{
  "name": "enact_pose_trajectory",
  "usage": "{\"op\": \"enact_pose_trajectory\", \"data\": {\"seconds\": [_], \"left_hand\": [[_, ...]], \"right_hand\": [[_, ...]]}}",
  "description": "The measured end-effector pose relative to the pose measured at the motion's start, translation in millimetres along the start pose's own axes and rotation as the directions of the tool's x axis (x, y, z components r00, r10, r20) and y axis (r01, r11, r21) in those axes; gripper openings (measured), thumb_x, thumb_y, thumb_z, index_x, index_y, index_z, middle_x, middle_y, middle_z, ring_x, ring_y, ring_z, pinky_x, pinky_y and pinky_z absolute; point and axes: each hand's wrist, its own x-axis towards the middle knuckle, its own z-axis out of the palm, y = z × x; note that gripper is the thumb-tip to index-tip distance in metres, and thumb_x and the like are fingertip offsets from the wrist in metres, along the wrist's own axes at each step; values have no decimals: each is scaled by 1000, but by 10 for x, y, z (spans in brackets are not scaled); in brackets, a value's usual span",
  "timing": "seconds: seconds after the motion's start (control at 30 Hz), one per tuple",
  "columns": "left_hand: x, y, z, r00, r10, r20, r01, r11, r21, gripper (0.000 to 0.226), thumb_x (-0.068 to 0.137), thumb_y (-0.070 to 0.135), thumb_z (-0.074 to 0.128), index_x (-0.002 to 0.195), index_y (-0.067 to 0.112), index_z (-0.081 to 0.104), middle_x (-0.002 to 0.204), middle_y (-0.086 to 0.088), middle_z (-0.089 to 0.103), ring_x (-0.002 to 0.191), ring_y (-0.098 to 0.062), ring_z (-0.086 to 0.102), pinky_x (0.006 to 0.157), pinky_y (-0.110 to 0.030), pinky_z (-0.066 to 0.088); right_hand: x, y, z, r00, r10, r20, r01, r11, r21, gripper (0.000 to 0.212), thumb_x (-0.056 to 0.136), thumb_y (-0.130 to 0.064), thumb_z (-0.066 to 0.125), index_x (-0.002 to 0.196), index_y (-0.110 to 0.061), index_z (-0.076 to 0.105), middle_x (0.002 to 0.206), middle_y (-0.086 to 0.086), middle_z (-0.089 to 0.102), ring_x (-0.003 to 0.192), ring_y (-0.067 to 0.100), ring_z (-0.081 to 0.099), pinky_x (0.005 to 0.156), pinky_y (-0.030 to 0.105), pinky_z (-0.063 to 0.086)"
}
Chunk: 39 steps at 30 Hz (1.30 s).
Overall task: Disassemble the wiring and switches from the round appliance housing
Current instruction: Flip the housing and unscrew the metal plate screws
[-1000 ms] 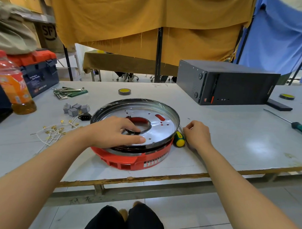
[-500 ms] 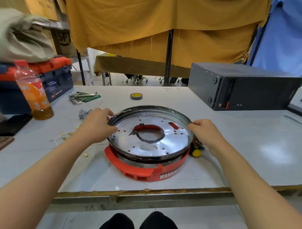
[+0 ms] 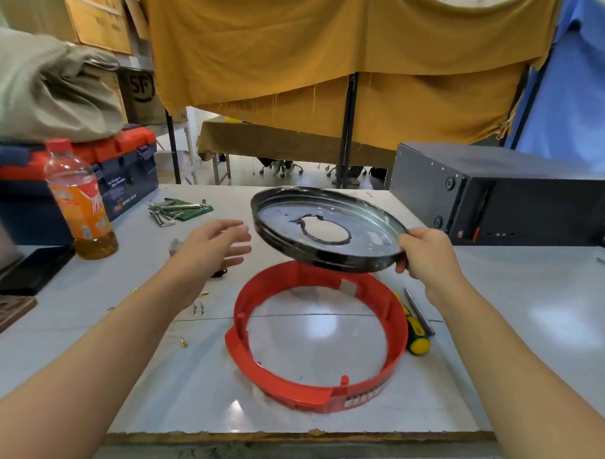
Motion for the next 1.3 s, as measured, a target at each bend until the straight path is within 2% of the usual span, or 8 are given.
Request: {"op": "enact_pose_trajectory", "data": {"seconds": [0.17,0.33,0.4,0.53,0.67,1.07,1.23,1.3], "left_hand": [[97,3,19,996,-57,73,58,998,-21,29,96,29,52,123,19,52,108,-8,67,91,-22,70,77,-29,57],[292,-144,64,985,-103,140,51,941,333,26,89,26,63,114,17,64,104,-3,69,94,-16,67,87,-32,54],[361,-201,91,981,-123,151,61,931,360,22,88,25,64,108,17,68,97,-1,71,91,-14,68,83,-29,55],[459,-277,172,979,-154,137,123,969,213,30,89,37,61,116,26,56,98,-3,70,82,-17,70,70,-24,55],[544,-351,247,984,-145,103,144,989,20,28,90,29,63,114,31,50,102,-1,66,82,-20,72,64,-21,56],[755,-485,351,989,-150,10,150,988,-44,16,92,29,59,98,17,68,95,2,73,95,-15,66,88,-26,50],[774,-489,392,978,-202,45,206,973,-104,35,93,34,56,123,16,56,118,0,64,109,-20,60,101,-34,45],[800,-495,396,975,-217,51,220,972,-86,25,95,35,52,109,17,64,103,5,70,102,-15,61,95,-31,45]], "right_hand": [[249,-90,97,999,35,-33,-35,999,1,18,82,-5,48,64,-4,54,34,1,49,38,16,40,42,24,27],[523,-101,232,994,113,-7,-113,991,-69,23,80,-5,48,57,0,54,36,6,53,39,18,33,40,24,27],[602,-77,303,991,135,20,-133,987,-87,22,79,-6,48,59,1,55,36,6,54,38,18,34,39,23,27],[661,23,460,985,163,63,-155,982,-110,20,82,-6,49,67,4,58,42,10,59,30,12,41,35,20,32],[648,125,568,977,173,123,-161,982,-98,25,87,-7,52,65,2,58,46,11,63,35,15,50,38,22,38],[713,143,563,937,238,256,-230,971,-60,17,96,-17,51,87,-5,57,58,10,64,44,13,50,45,23,39],[768,179,585,924,267,272,-252,964,-90,16,95,-16,52,96,-1,58,71,10,61,56,16,49,50,24,39],[797,207,594,926,259,273,-236,965,-114,16,94,-14,55,97,1,58,74,12,59,58,16,48,50,25,39]]}}
